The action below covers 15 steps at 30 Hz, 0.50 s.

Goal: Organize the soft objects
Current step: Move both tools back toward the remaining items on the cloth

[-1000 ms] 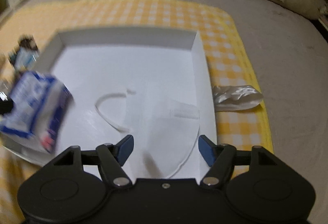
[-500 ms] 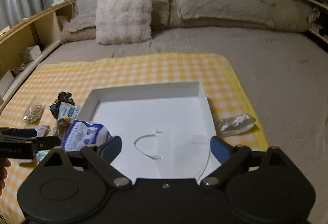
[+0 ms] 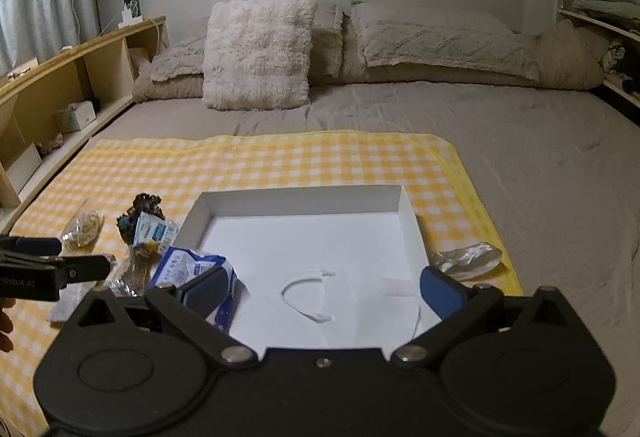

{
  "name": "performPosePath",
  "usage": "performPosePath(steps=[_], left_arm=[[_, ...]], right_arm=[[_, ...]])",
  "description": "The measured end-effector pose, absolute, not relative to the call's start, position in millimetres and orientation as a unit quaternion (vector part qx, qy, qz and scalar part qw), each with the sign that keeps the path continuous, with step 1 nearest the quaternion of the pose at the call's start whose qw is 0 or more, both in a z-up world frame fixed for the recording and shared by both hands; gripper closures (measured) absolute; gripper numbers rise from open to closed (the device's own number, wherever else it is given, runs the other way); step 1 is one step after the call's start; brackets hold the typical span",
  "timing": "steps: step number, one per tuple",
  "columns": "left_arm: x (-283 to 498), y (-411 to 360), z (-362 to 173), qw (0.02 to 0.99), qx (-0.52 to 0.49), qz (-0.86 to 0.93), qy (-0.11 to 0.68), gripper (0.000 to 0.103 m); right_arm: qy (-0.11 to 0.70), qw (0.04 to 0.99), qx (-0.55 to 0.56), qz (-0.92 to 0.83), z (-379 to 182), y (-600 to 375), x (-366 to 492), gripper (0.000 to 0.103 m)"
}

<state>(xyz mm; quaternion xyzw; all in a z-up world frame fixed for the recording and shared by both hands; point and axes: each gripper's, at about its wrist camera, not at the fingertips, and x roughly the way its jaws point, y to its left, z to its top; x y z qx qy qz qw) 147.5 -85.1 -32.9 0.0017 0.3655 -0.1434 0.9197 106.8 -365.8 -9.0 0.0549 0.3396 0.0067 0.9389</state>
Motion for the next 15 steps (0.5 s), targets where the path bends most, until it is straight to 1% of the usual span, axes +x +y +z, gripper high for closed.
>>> performPosePath(steps=[8,15], left_arm=[[149,-63,-24,0.928,-0.004,-0.122,0.352,0.000],[151,-32,-11,0.937,-0.013,-0.099,0.336,0.000]], right_arm=[[0.320,0.945,0.066,0.002,-4,-354,114,0.000],[0.305,0.951,0.048,0.009,4,-328,129,0.000]])
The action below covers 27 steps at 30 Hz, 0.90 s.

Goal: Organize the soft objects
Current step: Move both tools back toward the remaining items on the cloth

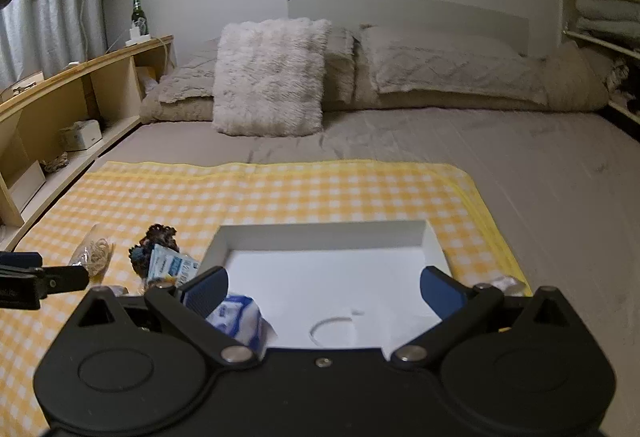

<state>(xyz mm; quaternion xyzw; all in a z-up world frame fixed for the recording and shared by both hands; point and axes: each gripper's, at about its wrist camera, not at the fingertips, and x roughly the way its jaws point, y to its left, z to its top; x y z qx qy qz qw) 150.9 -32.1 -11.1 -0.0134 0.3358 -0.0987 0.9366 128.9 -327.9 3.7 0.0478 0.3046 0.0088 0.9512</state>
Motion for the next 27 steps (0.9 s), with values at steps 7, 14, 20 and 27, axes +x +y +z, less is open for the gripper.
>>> performPosePath(steps=[7,14,20,27], left_arm=[[152,2,0,0.945,-0.016,-0.069,0.320,0.000],[155,36,4,0.949,-0.021,-0.038,0.313,0.000],[160,60,-1,0.945,-0.026,-0.024,0.324,0.000],[176,80,-18,0.927,-0.033,-0.002,0.374,0.000]], right_arm=[[0.291,0.956,0.024,0.012,12,-292,143,0.000],[0.274,0.960,0.021,0.055,20,-258,153,0.000],[0.266,0.959,0.028,0.094,23,-231,160,0.000],[0.257,0.955,0.021,0.143,15,-197,167,0.000]])
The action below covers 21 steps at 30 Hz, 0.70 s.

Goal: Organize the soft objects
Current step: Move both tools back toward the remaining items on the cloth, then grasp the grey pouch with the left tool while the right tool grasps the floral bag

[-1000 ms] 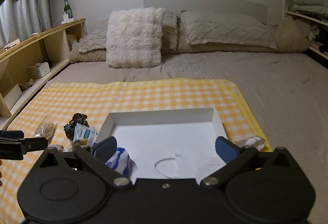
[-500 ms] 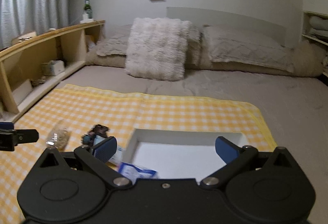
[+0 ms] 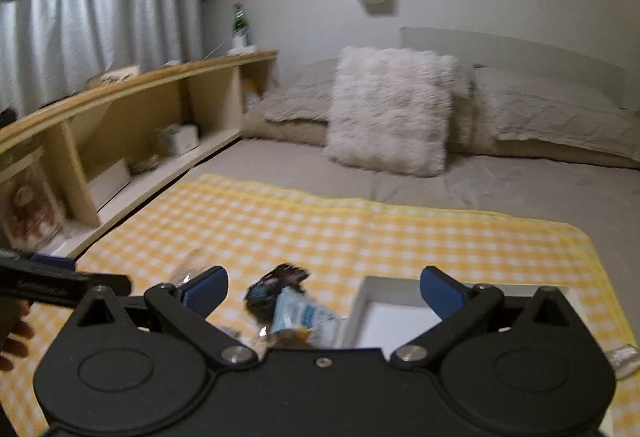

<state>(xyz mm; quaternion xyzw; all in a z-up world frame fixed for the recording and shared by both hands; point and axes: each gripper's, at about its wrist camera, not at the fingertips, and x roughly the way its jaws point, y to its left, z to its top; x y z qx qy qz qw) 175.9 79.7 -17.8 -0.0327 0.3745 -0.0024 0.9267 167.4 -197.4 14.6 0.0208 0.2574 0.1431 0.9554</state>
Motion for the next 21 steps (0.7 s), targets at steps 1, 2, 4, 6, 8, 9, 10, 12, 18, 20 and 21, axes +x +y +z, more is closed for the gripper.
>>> performPosePath(steps=[1,2,4,6,8,9,10,12,18,20,21], left_arm=[[179,81,-21,0.923,-0.031,0.004,0.383,0.000],[181,82,-24,0.921,-0.031,0.010,0.388,0.000],[185,83,-32,0.917,-0.029,0.017,0.397,0.000],[189,83,-41,0.913,-0.019,0.014,0.408,0.000],[193,82,-51,0.906,-0.011,0.010,0.422,0.000],[195,81,-56,0.904,-0.010,0.006,0.428,0.000],[197,81,-60,0.901,-0.012,0.001,0.434,0.000],[202,80,-65,0.898,-0.019,-0.009,0.440,0.000],[219,74,-81,0.885,-0.020,-0.015,0.465,0.002],[226,72,-88,0.880,-0.012,-0.010,0.475,0.007],[230,72,-92,0.876,-0.012,-0.007,0.482,0.007]], right_arm=[[0.261,0.954,0.018,0.149,12,-193,169,0.000],[0.265,0.952,0.016,0.156,10,-189,170,0.000],[0.280,0.944,0.009,0.174,4,-182,173,0.000],[0.303,0.930,0.011,0.208,-2,-179,177,0.000],[0.328,0.914,0.021,0.238,-9,-178,181,0.001],[0.338,0.909,0.023,0.244,-12,-177,180,0.004],[0.346,0.904,0.025,0.249,-15,-176,181,0.008],[0.364,0.892,0.024,0.269,-21,-173,180,0.025],[0.405,0.856,-0.012,0.320,-43,-158,178,0.037],[0.416,0.843,-0.031,0.340,-50,-149,177,0.038],[0.423,0.834,-0.041,0.352,-55,-144,178,0.039]])
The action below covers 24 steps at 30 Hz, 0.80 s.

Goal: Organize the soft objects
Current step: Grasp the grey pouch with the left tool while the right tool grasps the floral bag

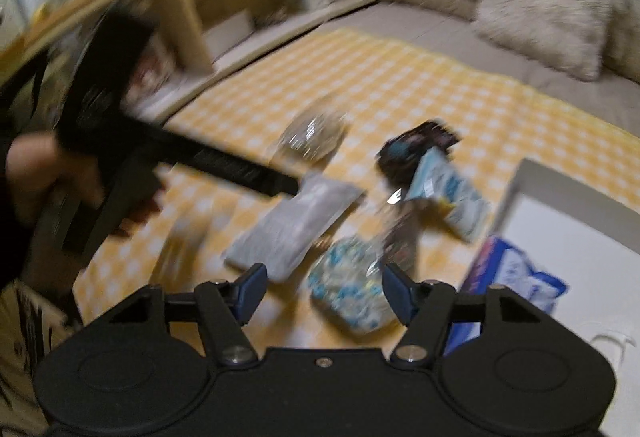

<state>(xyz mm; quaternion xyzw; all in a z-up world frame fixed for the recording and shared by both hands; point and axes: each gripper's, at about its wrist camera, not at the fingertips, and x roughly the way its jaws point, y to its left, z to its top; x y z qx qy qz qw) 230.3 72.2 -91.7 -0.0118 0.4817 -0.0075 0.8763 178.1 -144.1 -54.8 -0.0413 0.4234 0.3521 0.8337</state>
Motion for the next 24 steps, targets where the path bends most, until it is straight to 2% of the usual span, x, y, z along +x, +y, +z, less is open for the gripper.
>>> performPosePath(steps=[4,8,20,24], left_arm=[[244,73,-107,0.863,-0.014,-0.002,0.505,0.014],[251,69,-119,0.852,-0.011,-0.012,0.524,0.018],[260,55,-146,0.829,0.010,-0.023,0.558,0.017],[257,48,-148,0.829,0.029,-0.027,0.557,0.016]], right_arm=[[0.448,0.811,-0.072,0.369,-73,-128,184,0.041],[0.472,0.799,-0.088,0.362,-91,-118,196,0.048],[0.474,0.797,-0.140,0.347,-118,-106,217,0.049],[0.477,0.794,-0.143,0.350,-117,-108,216,0.055]])
